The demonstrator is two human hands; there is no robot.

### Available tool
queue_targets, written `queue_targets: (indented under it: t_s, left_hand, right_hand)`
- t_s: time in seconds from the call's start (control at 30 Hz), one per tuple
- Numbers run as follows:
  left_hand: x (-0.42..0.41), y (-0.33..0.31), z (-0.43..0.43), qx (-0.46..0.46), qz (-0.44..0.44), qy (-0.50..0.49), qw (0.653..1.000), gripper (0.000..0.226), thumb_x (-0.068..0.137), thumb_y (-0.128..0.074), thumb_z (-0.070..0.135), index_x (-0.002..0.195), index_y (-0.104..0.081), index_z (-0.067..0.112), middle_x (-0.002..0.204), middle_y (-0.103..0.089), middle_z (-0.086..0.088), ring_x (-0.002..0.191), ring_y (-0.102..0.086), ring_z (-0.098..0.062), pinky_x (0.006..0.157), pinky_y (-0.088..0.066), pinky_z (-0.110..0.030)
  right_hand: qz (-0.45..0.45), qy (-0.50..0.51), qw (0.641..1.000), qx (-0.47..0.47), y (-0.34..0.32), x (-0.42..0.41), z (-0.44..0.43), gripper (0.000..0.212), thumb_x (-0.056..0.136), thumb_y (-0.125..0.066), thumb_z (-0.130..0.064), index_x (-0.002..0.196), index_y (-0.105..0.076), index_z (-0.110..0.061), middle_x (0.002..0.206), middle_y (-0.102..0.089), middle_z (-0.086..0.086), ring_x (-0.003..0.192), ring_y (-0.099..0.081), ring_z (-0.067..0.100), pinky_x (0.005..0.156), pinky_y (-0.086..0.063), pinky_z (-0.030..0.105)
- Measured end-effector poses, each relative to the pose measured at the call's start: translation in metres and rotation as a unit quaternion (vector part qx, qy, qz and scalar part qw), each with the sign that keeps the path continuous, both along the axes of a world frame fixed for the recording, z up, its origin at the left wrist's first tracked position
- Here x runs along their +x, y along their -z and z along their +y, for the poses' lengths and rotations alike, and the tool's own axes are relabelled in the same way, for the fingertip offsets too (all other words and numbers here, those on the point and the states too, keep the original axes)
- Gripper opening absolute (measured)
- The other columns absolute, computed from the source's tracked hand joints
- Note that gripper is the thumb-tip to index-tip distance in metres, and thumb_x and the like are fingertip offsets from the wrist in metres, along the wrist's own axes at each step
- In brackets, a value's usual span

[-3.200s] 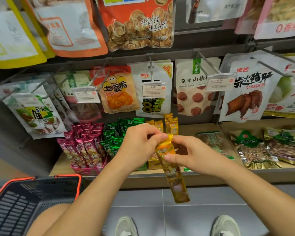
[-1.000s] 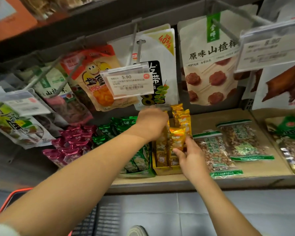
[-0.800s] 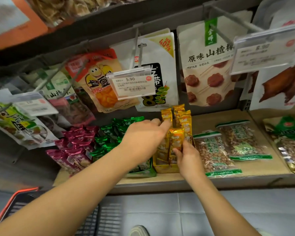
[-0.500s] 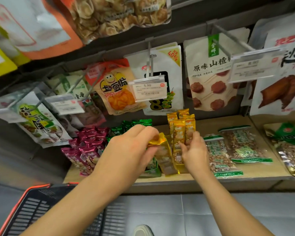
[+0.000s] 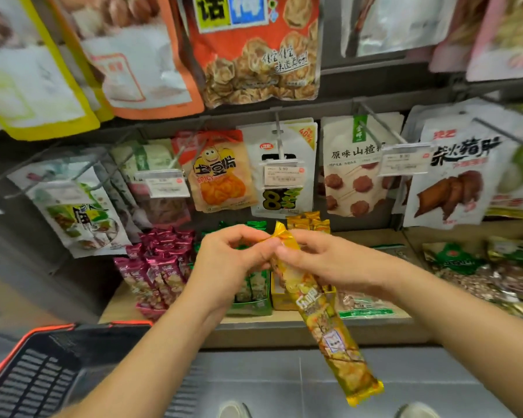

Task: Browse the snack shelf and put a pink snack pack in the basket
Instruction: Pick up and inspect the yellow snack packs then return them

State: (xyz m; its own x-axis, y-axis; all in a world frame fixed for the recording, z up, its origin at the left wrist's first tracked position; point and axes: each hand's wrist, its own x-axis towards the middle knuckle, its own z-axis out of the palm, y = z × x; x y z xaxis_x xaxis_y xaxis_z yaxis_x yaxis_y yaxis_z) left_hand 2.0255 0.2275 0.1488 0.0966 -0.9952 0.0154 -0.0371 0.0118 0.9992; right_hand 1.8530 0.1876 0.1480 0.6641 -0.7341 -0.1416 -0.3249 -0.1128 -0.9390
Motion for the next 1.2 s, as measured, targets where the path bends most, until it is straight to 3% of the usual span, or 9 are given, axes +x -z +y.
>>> queue_targets:
  t_s: [0.1,0.2,0.33,0.5,0.67,0.8,0.93,1.03,1.2]
  left_hand:
    - [-0.002,-0.003,0.004,0.039,0.086,0.068,0.993,0.008,0.064,-0.073,0.021,0.068,-0.077,0.016,0.068,-0.071,-0.002,0.061,-0.065,-0.009,0.056,-0.052,-0.017]
    - [-0.002,-0.005,0.006,0.048,0.105,0.099,0.988,0.009,0.067,-0.069,0.018,0.068,-0.078,0.014,0.068,-0.071,-0.003,0.061,-0.065,-0.008,0.054,-0.052,-0.018]
    - [-0.003,-0.004,0.007,0.022,0.038,0.096,0.994,0.018,0.081,-0.067,0.011,0.066,-0.076,0.016,0.068,-0.069,-0.003,0.059,-0.061,-0.011,0.052,-0.049,-0.018]
    - [-0.002,-0.003,0.003,-0.027,-0.021,0.039,0.999,0.032,0.088,-0.064,0.003,0.065,-0.075,0.022,0.065,-0.069,0.001,0.056,-0.060,-0.006,0.052,-0.048,-0.016]
    - [-0.003,0.002,0.001,-0.036,-0.010,0.014,0.999,0.024,0.087,-0.066,0.002,0.070,-0.073,0.018,0.069,-0.069,-0.004,0.059,-0.058,-0.011,0.051,-0.047,-0.017]
    - [0.000,0.000,0.001,-0.012,0.021,0.087,0.996,0.002,0.081,-0.073,0.020,0.080,-0.075,0.021,0.076,-0.069,-0.002,0.067,-0.059,-0.011,0.051,-0.046,-0.020]
    - [-0.009,0.004,0.003,0.020,-0.036,0.115,0.992,0.014,0.072,-0.079,0.039,0.083,-0.074,0.032,0.079,-0.070,0.008,0.076,-0.064,-0.006,0.061,-0.052,-0.020]
    - [-0.016,0.010,0.002,0.014,-0.053,0.072,0.996,0.009,0.080,-0.077,0.021,0.075,-0.073,0.028,0.072,-0.068,0.007,0.071,-0.061,-0.007,0.061,-0.050,-0.019]
    - [-0.012,0.011,-0.001,0.034,-0.020,0.054,0.998,0.012,0.074,-0.074,0.009,0.070,-0.077,0.019,0.077,-0.073,-0.010,0.079,-0.066,-0.022,0.076,-0.054,-0.036]
  right_hand:
    - [-0.012,0.011,0.999,-0.039,-0.005,-0.011,0.016,0.039,0.093,-0.056,-0.035,0.123,-0.057,-0.011,0.117,-0.062,0.020,0.103,-0.062,0.031,0.097,-0.046,0.053]
    - [-0.028,0.023,0.998,-0.042,-0.003,-0.020,0.028,0.043,0.088,-0.058,-0.035,0.124,-0.057,-0.011,0.120,-0.061,0.019,0.112,-0.058,0.035,0.096,-0.047,0.052]
    - [-0.035,0.035,0.998,-0.033,0.006,-0.020,0.033,0.035,0.091,-0.060,-0.028,0.123,-0.058,-0.015,0.115,-0.067,0.012,0.110,-0.061,0.031,0.097,-0.048,0.052]
    - [-0.048,0.047,0.997,-0.038,0.006,-0.015,0.031,0.043,0.081,-0.063,-0.045,0.115,-0.059,-0.020,0.104,-0.067,0.016,0.098,-0.064,0.034,0.091,-0.050,0.054]
    - [-0.042,0.066,0.997,-0.024,0.011,-0.007,0.034,0.041,0.084,-0.057,-0.053,0.110,-0.054,-0.021,0.094,-0.057,0.017,0.068,-0.066,0.018,0.059,-0.058,0.036]
    - [0.029,0.101,0.987,-0.125,0.015,-0.010,0.035,0.037,0.089,-0.049,-0.058,0.105,-0.052,-0.025,0.087,-0.064,0.007,0.070,-0.063,0.022,0.063,-0.056,0.043]
    - [0.125,0.107,0.963,-0.215,0.018,-0.012,0.034,0.025,0.090,-0.045,-0.059,0.097,-0.041,-0.035,0.075,-0.063,-0.004,0.059,-0.061,0.013,0.050,-0.051,0.037]
    - [0.198,0.109,0.924,-0.309,0.023,-0.009,0.037,0.023,0.090,-0.043,-0.059,0.095,-0.035,-0.038,0.070,-0.057,-0.009,0.059,-0.057,0.011,0.045,-0.040,0.029]
    - [0.202,0.108,0.910,-0.345,0.025,-0.007,0.036,0.030,0.090,-0.042,-0.064,0.102,-0.039,-0.037,0.079,-0.058,-0.011,0.068,-0.059,0.010,0.054,-0.048,0.034]
